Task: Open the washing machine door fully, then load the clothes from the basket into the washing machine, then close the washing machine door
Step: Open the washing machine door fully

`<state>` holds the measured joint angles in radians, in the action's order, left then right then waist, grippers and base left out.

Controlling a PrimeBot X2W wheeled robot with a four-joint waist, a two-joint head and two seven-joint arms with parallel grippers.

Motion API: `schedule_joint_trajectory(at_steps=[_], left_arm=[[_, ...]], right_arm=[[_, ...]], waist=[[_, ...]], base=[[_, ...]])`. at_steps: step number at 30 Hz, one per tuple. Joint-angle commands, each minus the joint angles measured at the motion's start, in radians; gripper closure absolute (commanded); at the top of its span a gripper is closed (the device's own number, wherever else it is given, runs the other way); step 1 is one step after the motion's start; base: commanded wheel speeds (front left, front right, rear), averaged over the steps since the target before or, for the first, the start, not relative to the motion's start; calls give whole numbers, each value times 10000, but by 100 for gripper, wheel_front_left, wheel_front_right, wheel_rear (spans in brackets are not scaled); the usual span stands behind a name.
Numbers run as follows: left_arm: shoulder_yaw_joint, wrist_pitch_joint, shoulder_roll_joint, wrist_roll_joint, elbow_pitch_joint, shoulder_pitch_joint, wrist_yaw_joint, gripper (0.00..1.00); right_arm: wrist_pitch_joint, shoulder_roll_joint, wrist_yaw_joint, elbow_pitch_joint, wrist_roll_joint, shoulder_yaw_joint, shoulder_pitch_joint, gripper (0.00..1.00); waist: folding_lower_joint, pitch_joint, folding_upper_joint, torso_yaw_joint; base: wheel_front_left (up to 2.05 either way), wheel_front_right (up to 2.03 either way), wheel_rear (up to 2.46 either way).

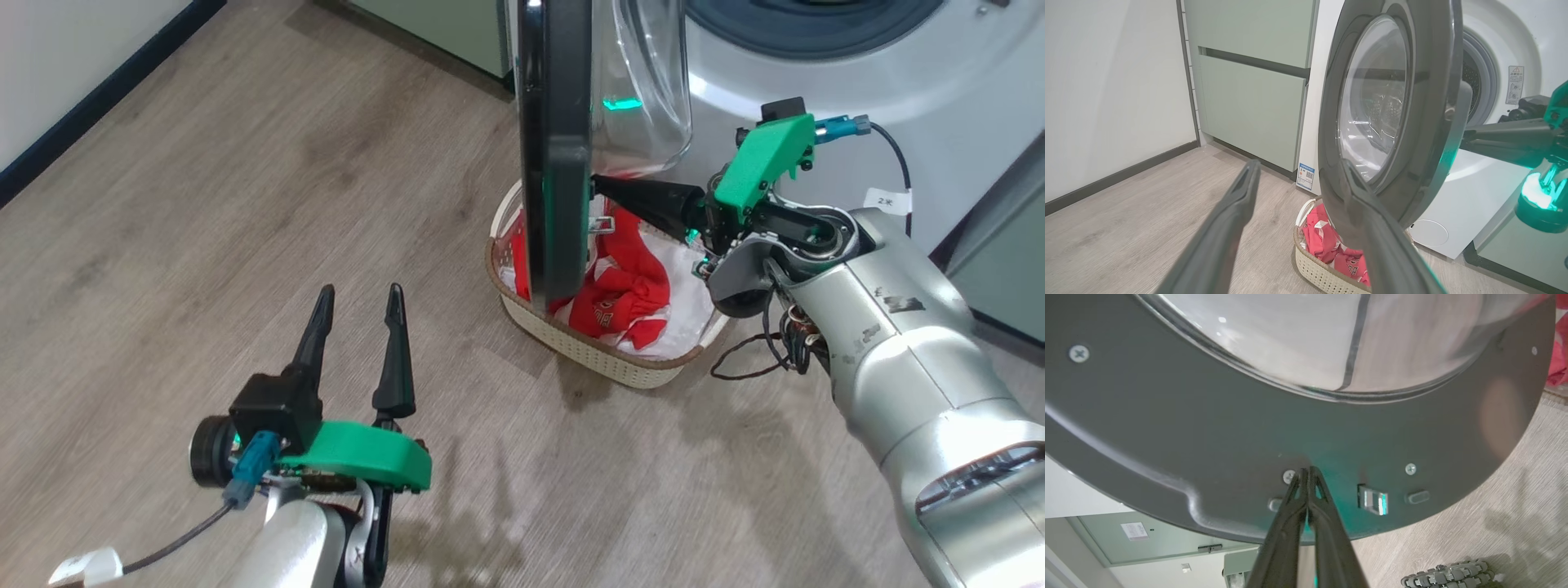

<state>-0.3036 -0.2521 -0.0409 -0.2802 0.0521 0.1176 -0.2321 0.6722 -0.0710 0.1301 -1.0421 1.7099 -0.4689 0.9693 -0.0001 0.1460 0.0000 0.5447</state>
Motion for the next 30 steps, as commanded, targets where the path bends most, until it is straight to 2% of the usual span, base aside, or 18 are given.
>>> schedule_joint_trajectory(at_steps=[1,9,16,22,25,27,30], left_arm=[[359,-97,-93,95,-254,159,12,0],[378,-97,-93,59,11,317,197,0],[713,-97,-93,83,217,568,294,0],[952,-97,-93,8,325,736,446,0],[1062,-97,-93,55,349,749,511,0],[1118,-97,-93,98,363,736,558,0],[1192,-97,-93,141,357,703,606,0]], right_arm=[[-192,179,6,285,82,-20,183,100],[-1760,-803,6,1796,-1031,-323,-751,100],[-4180,-2549,6,4677,-4228,-1827,-2032,100],[-6723,-3399,6,6482,-6751,-2377,-3030,100],[-7977,-3499,6,6814,-7894,-2064,-3588,100],[-8677,-3253,6,6804,-8329,-1443,-4152,100],[-9147,-2742,6,6950,-9404,-514,-5060,100]], waist=[[1,-135,0,-64],[1,-408,0,-300],[1,-417,0,-735],[1,-435,0,-983],[1,-470,0,-1073],[1,-507,0,-1103],[1,-526,0,-1144]], base=[[0,0,0],[0,0,0],[0,0,0],[0,0,0],[0,0,0],[0,0,0],[0,0,0]])
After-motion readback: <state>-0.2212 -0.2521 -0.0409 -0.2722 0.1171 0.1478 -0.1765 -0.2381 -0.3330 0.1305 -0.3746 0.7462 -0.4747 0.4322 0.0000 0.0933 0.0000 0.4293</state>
